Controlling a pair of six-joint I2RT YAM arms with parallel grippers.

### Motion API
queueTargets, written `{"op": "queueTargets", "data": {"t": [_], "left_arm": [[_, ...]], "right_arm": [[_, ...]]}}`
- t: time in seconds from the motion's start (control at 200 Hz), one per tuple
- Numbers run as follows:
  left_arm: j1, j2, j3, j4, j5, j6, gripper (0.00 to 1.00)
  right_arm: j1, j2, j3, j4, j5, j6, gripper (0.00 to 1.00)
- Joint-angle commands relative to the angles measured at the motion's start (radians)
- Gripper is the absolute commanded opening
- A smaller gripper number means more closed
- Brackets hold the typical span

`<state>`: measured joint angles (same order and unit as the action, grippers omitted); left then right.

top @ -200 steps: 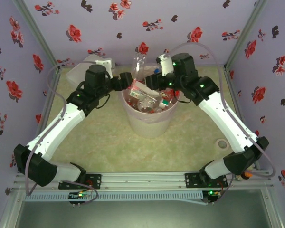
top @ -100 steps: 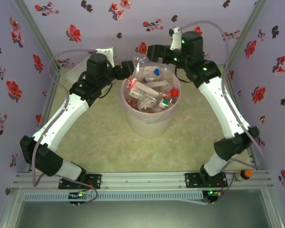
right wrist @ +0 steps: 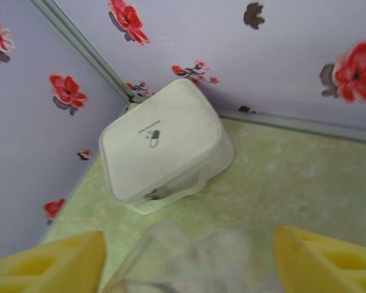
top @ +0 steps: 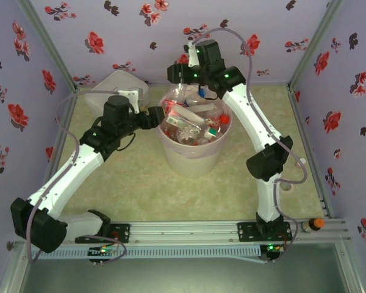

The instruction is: Put the plastic bottles in the bin

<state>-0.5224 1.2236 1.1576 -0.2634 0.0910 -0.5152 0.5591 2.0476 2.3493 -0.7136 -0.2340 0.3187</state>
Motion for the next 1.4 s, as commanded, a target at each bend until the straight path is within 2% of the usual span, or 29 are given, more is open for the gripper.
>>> {"op": "queueTargets", "data": {"t": [0.0, 0.155, 0.305, 0.435, 0.7, 0.86, 0.995, 1.09, 1.305, 1.395], "left_arm": [[0.008, -0.025, -0.006, 0.029, 0.022, -0.018, 0.79], [0.021, -0.028, -0.007, 0.044, 0.022, -0.034, 0.78], [0.033, -0.038, -0.010, 0.052, 0.024, -0.047, 0.79], [0.040, -0.050, -0.013, 0.055, 0.029, -0.056, 0.79], [0.045, -0.048, 0.008, 0.043, 0.030, -0.055, 0.81], [0.044, -0.022, 0.041, 0.035, 0.027, -0.044, 0.81], [0.033, 0.003, 0.087, 0.026, 0.011, -0.020, 0.82], [0.027, 0.024, 0.112, 0.023, 0.007, -0.010, 0.83], [0.009, 0.039, 0.174, 0.015, -0.005, 0.020, 0.83], [-0.045, 0.040, 0.235, -0.005, -0.018, 0.088, 0.84]], "right_arm": [[0.002, -0.053, 0.027, -0.044, -0.040, -0.017, 0.56], [0.010, -0.123, -0.020, -0.005, -0.048, -0.037, 0.30], [0.020, -0.184, -0.044, 0.063, -0.020, -0.101, 0.22], [0.028, -0.270, -0.170, 0.284, -0.023, -0.159, 0.15], [0.028, -0.363, -0.237, 0.500, -0.016, -0.177, 0.11], [0.027, -0.469, -0.367, 0.654, 0.079, -0.229, 0.07], [0.020, -0.528, -0.407, 0.685, 0.178, -0.280, 0.04], [-0.003, -0.561, -0.442, 0.742, 0.188, -0.260, 0.02], [-0.027, -0.527, -0.369, 0.611, 0.213, -0.276, 0.02], [-0.028, -0.537, -0.357, 0.525, 0.233, -0.295, 0.01]]}}
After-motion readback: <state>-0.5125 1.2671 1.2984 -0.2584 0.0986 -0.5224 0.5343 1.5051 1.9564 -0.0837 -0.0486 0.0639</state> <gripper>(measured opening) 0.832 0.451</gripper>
